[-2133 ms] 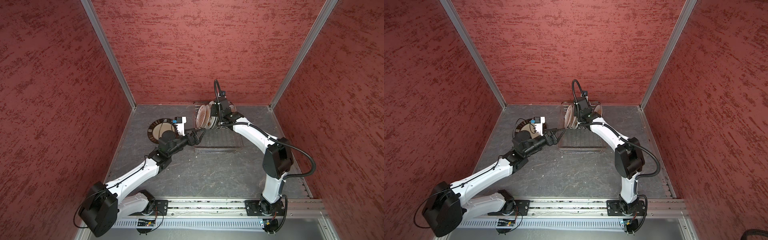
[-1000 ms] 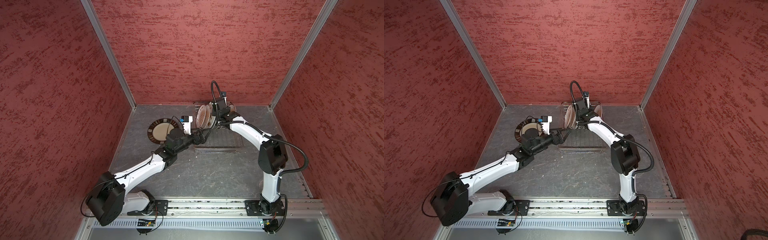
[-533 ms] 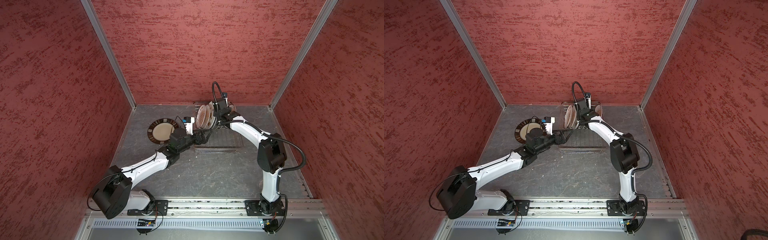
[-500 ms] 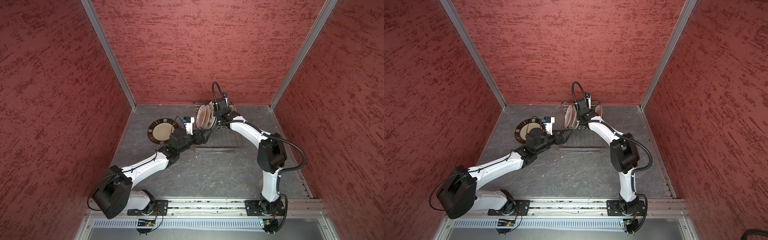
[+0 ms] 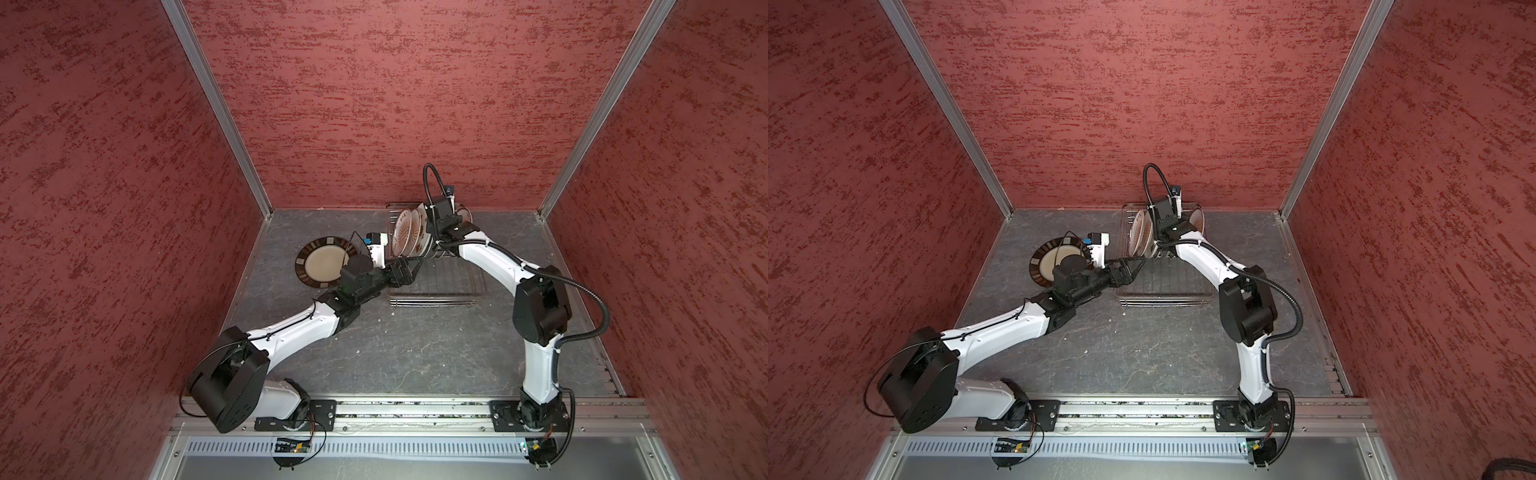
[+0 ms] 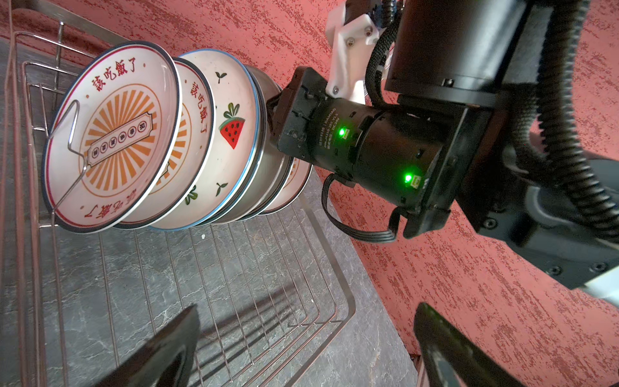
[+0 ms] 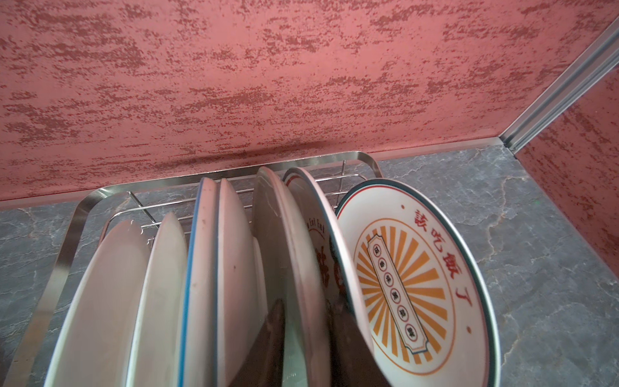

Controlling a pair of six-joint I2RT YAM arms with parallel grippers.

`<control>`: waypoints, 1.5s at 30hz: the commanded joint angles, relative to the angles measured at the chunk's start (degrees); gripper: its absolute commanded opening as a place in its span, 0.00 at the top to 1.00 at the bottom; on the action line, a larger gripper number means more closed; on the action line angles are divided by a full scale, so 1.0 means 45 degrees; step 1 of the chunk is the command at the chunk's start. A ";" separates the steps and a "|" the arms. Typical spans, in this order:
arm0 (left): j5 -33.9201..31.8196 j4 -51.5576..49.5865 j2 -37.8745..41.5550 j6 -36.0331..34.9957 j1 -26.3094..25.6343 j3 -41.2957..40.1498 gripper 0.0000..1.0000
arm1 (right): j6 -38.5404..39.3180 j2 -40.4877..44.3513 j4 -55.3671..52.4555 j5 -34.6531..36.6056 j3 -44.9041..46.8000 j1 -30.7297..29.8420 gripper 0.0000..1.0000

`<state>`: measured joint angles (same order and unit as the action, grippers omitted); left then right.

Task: Unload the plates from the dish rack
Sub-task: Pick up the plate from the dish rack.

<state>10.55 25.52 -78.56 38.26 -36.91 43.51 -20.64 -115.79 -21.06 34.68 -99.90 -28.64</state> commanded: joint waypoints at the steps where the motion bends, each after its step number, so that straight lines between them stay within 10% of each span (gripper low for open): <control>1: -0.0096 0.0306 -0.0145 0.0078 0.0115 0.0367 0.01 | -0.0120 -0.0378 -0.0412 -0.0043 -0.0326 0.0076 0.72; 20: -0.0224 0.1099 0.0535 0.0546 0.0886 -0.0787 0.01 | -0.0244 -0.1106 -0.0689 0.2420 -0.1166 -0.0194 0.83; 45: 0.0703 0.2396 0.0528 0.1133 0.2186 -0.2135 0.00 | 0.3816 -0.0501 0.2284 0.5431 -0.1423 -0.1213 1.00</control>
<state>12.80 34.44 -77.21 43.24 -27.53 34.65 -7.86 -120.11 -19.42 52.53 -103.46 -34.06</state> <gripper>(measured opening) 0.994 0.115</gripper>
